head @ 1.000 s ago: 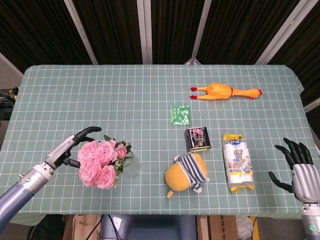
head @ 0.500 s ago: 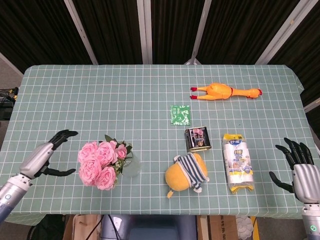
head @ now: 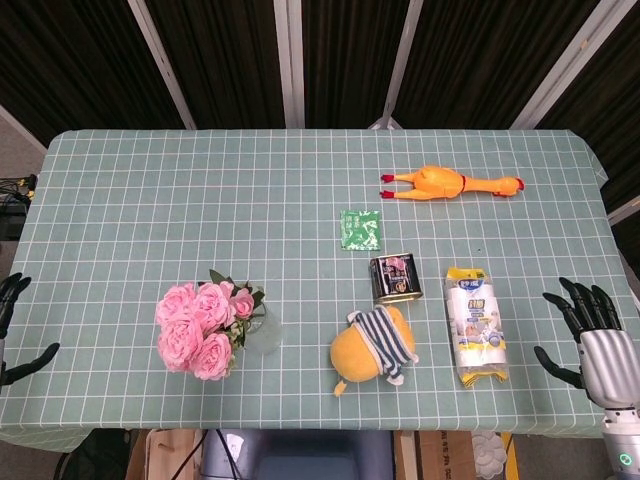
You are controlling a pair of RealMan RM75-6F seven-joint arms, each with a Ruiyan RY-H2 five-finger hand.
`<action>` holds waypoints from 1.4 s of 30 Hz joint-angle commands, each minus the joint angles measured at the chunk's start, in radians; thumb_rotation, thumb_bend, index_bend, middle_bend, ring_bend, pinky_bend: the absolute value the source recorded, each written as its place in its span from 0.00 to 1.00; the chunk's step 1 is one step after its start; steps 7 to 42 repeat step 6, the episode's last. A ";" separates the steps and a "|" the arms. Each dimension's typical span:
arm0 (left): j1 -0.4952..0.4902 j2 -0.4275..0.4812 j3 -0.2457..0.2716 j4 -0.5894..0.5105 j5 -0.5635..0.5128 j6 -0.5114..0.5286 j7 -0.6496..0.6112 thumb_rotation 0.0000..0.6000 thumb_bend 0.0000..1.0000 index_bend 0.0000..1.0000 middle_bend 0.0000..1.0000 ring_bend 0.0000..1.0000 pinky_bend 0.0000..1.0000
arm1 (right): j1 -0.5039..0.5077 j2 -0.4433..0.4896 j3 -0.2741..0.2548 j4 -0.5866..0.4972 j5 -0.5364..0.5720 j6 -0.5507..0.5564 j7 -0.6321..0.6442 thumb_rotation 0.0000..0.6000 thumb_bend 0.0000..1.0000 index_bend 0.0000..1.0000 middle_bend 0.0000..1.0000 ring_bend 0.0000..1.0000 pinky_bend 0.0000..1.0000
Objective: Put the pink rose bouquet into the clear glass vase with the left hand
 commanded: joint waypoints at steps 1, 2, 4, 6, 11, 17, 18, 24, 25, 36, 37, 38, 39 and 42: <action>0.003 0.002 -0.007 -0.011 -0.008 -0.008 0.009 1.00 0.22 0.12 0.07 0.00 0.14 | 0.002 0.003 -0.001 -0.003 0.002 -0.006 -0.006 1.00 0.28 0.21 0.09 0.08 0.00; 0.005 0.000 -0.012 -0.010 -0.004 0.002 0.007 1.00 0.22 0.12 0.07 0.00 0.14 | 0.003 0.004 -0.003 -0.004 0.002 -0.011 -0.008 1.00 0.28 0.21 0.09 0.08 0.00; 0.010 -0.003 -0.019 -0.007 0.006 0.019 -0.002 1.00 0.22 0.12 0.07 0.00 0.14 | 0.005 0.008 -0.007 -0.007 0.000 -0.018 -0.013 1.00 0.28 0.21 0.09 0.08 0.00; 0.017 -0.003 -0.022 -0.005 0.012 0.031 -0.015 1.00 0.22 0.12 0.07 0.00 0.14 | 0.006 0.009 -0.009 -0.009 0.000 -0.021 -0.022 1.00 0.28 0.21 0.09 0.08 0.00; 0.017 -0.003 -0.022 -0.005 0.012 0.031 -0.015 1.00 0.22 0.12 0.07 0.00 0.14 | 0.006 0.009 -0.009 -0.009 0.000 -0.021 -0.022 1.00 0.28 0.21 0.09 0.08 0.00; 0.017 -0.003 -0.022 -0.005 0.012 0.031 -0.015 1.00 0.22 0.12 0.07 0.00 0.14 | 0.006 0.009 -0.009 -0.009 0.000 -0.021 -0.022 1.00 0.28 0.21 0.09 0.08 0.00; 0.017 -0.003 -0.022 -0.005 0.012 0.031 -0.015 1.00 0.22 0.12 0.07 0.00 0.14 | 0.006 0.009 -0.009 -0.009 0.000 -0.021 -0.022 1.00 0.28 0.21 0.09 0.08 0.00; 0.017 -0.003 -0.022 -0.005 0.012 0.031 -0.015 1.00 0.22 0.12 0.07 0.00 0.14 | 0.006 0.009 -0.009 -0.009 0.000 -0.021 -0.022 1.00 0.28 0.21 0.09 0.08 0.00; 0.017 -0.003 -0.022 -0.005 0.012 0.031 -0.015 1.00 0.22 0.12 0.07 0.00 0.14 | 0.006 0.009 -0.009 -0.009 0.000 -0.021 -0.022 1.00 0.28 0.21 0.09 0.08 0.00; 0.017 -0.003 -0.022 -0.005 0.012 0.031 -0.015 1.00 0.22 0.12 0.07 0.00 0.14 | 0.006 0.009 -0.009 -0.009 0.000 -0.021 -0.022 1.00 0.28 0.21 0.09 0.08 0.00; 0.017 -0.003 -0.022 -0.005 0.012 0.031 -0.015 1.00 0.22 0.12 0.07 0.00 0.14 | 0.006 0.009 -0.009 -0.009 0.000 -0.021 -0.022 1.00 0.28 0.21 0.09 0.08 0.00; 0.017 -0.003 -0.022 -0.005 0.012 0.031 -0.015 1.00 0.22 0.12 0.07 0.00 0.14 | 0.006 0.009 -0.009 -0.009 0.000 -0.021 -0.022 1.00 0.28 0.21 0.09 0.08 0.00; 0.017 -0.003 -0.022 -0.005 0.012 0.031 -0.015 1.00 0.22 0.12 0.07 0.00 0.14 | 0.006 0.009 -0.009 -0.009 0.000 -0.021 -0.022 1.00 0.28 0.21 0.09 0.08 0.00; 0.017 -0.003 -0.022 -0.005 0.012 0.031 -0.015 1.00 0.22 0.12 0.07 0.00 0.14 | 0.006 0.009 -0.009 -0.009 0.000 -0.021 -0.022 1.00 0.28 0.21 0.09 0.08 0.00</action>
